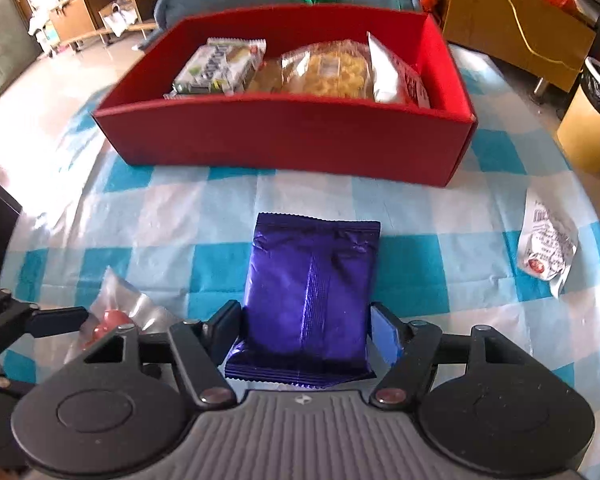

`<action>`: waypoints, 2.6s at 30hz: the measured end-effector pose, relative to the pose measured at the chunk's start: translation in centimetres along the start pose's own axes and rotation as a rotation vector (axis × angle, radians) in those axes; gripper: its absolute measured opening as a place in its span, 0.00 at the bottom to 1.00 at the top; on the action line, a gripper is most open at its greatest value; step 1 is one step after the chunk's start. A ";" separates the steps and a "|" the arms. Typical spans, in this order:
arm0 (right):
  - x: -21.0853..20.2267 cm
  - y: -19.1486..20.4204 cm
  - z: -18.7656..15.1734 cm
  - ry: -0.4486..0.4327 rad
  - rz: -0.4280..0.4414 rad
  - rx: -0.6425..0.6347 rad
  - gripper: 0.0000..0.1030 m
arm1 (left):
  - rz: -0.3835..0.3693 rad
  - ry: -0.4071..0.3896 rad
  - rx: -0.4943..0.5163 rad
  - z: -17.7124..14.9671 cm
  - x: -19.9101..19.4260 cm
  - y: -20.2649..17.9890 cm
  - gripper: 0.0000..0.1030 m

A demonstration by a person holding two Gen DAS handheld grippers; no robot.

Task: Organize snacks
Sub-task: 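Close the right tool on the purple foil bag while the left tool grips the sausage pack, then lift and carry the purple bag and sausage pack over the red box with both tools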

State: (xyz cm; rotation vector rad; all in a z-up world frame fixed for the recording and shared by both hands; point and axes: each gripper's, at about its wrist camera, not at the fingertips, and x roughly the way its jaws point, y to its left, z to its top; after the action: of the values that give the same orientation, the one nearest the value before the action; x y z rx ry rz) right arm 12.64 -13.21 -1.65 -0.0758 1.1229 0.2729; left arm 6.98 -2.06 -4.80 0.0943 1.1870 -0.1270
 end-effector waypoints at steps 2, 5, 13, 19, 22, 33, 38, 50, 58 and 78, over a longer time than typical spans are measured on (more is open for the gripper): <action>-0.6 -0.1 0.1 -0.019 0.001 -0.003 0.62 | -0.004 -0.013 -0.004 0.2 -0.4 0.0 0.74; -1.1 0.0 0.1 -0.033 -0.004 -0.008 0.62 | -0.005 -0.028 -0.011 0.5 -0.7 -0.1 0.74; -2.3 -0.4 0.0 -0.061 0.019 -0.001 0.62 | -0.003 -0.048 -0.018 0.8 -1.2 -0.2 0.74; -3.5 -0.3 0.1 -0.090 0.035 -0.004 0.62 | -0.002 -0.067 -0.018 1.1 -1.7 -0.3 0.74; -3.8 -0.2 0.1 -0.097 0.038 -0.006 0.62 | -0.004 -0.083 -0.010 1.2 -2.1 -0.5 0.74; -4.6 -0.4 0.4 -0.126 0.040 -0.001 0.62 | -0.001 -0.119 -0.019 1.9 -2.9 -0.6 0.74; -4.7 -0.4 0.4 -0.127 0.042 -0.002 0.62 | -0.001 -0.128 -0.022 2.1 -3.1 -0.6 0.74; -5.8 -0.6 0.8 -0.163 0.060 0.009 0.62 | -0.007 -0.163 -0.045 3.2 -3.9 -0.3 0.74; -7.1 -1.3 1.6 -0.213 0.073 0.039 0.62 | -0.019 -0.203 -0.065 4.4 -5.1 -0.1 0.74; -6.7 -3.5 9.2 -0.314 0.076 0.095 0.62 | 0.034 -0.294 -0.096 12.2 -5.2 -0.1 0.74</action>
State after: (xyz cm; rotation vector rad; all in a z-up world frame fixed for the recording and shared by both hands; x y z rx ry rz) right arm 18.89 -15.96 8.11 0.0919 0.8255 0.2875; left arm 16.28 -3.63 4.59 0.0108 0.8964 -0.0510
